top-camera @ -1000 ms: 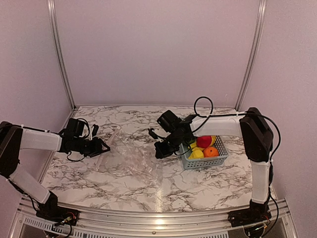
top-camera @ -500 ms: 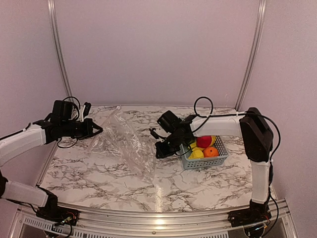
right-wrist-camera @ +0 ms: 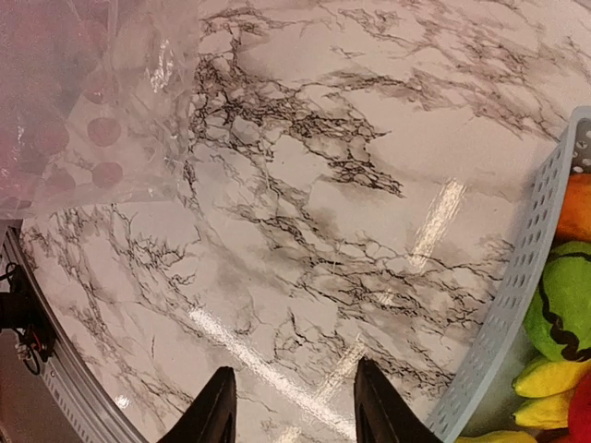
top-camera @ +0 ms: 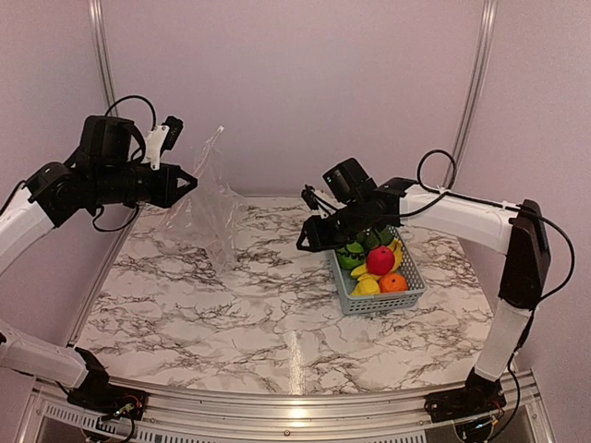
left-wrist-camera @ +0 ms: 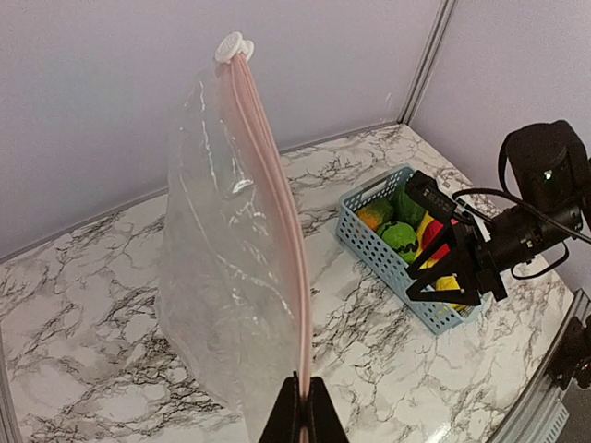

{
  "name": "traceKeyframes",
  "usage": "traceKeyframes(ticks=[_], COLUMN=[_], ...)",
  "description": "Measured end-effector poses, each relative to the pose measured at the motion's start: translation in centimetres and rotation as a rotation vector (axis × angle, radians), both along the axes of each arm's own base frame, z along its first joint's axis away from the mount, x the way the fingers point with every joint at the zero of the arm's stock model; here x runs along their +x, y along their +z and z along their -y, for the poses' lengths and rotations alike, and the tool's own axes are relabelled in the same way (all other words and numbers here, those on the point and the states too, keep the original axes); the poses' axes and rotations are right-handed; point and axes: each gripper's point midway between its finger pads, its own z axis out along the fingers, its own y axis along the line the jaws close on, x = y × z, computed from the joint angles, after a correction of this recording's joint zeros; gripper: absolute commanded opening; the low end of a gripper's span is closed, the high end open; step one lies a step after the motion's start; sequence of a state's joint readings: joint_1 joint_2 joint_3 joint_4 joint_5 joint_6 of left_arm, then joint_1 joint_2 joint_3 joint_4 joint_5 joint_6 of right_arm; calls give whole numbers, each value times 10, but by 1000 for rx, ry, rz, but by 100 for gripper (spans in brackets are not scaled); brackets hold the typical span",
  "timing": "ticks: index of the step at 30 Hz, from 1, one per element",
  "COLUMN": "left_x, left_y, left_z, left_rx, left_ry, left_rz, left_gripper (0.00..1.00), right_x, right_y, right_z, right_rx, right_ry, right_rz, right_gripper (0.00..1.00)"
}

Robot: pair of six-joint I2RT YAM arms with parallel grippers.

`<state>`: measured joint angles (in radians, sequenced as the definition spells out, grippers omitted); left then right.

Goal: Place the food in the zip-top bag and seal the zipper
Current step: Place the zipper food storage bag at the center of the board, then pick up the zipper food storage bag from the center of the board.

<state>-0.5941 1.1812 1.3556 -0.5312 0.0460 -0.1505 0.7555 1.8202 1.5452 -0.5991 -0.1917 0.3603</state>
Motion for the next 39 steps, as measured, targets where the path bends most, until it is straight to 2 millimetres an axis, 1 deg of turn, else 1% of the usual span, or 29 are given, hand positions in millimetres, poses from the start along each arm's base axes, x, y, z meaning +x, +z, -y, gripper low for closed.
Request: traceKeyframes(ticks=[1, 2, 3, 4, 5, 6, 8, 10, 11, 12, 14, 17, 20, 24, 27, 29, 31, 34, 37, 39], left_x=[-4, -8, -14, -20, -26, -32, -45, -59, -65, -70, -79, -83, -80, -78, -78, -79, -82, -94, -110, -118], left_y=[0, -5, -15, -30, -47, -67, -107, -138, -149, -153, -153, -140, -130, -129, -122, -118, -117, -124, -137, -147], left_z=[10, 23, 38, 52, 65, 76, 93, 103, 106, 109, 116, 118, 114, 113, 115, 118, 119, 120, 115, 108], left_rx=[24, 64, 106, 153, 201, 246, 336, 422, 456, 472, 470, 435, 420, 422, 418, 414, 411, 408, 411, 425], left_ry=[-27, -58, -94, -128, -162, -187, -229, -256, -269, -279, -293, -293, -276, -267, -281, -298, -323, -382, -437, -454], left_rz=[5, 5, -4, -23, -49, -81, -140, -178, -189, -192, -186, -163, -141, -137, -124, -115, -117, -138, -160, -176], left_gripper=[0, 0, 3, 15, 23, 29, 36, 41, 42, 42, 42, 40, 42, 43, 42, 42, 40, 38, 37, 37], right_x=[1, 2, 3, 4, 4, 3, -1, -6, -10, -12, -19, -32, -39, -40, -41, -43, -48, -66, -97, -119], right_y=[5, 8, 9, 7, 2, -4, -18, -32, -40, -44, -52, -56, -50, -41, -38, -36, -32, -22, -16, -21], right_z=[1, 4, 7, 11, 15, 19, 25, 30, 32, 34, 36, 36, 30, 21, 17, 16, 14, 7, -3, -6], right_rx=[9, 18, 23, 22, 16, 9, -11, -29, -37, -42, -35, 4, 61, 118, 140, 144, 138, 119, 114, 98], right_ry=[-4, -12, -18, -26, -34, -40, -48, -55, -58, -59, -58, -42, -18, 8, 25, 44, 79, 168, 272, 339], right_rz=[7, 13, 14, 10, 2, -9, -36, -66, -85, -97, -122, -157, -170, -168, -168, -164, -142, -85, -48, -37], right_gripper=[41, 41, 41, 41, 41, 41, 41, 41, 42, 41, 42, 41, 41, 41, 40, 37, 32, 26, 25, 26])
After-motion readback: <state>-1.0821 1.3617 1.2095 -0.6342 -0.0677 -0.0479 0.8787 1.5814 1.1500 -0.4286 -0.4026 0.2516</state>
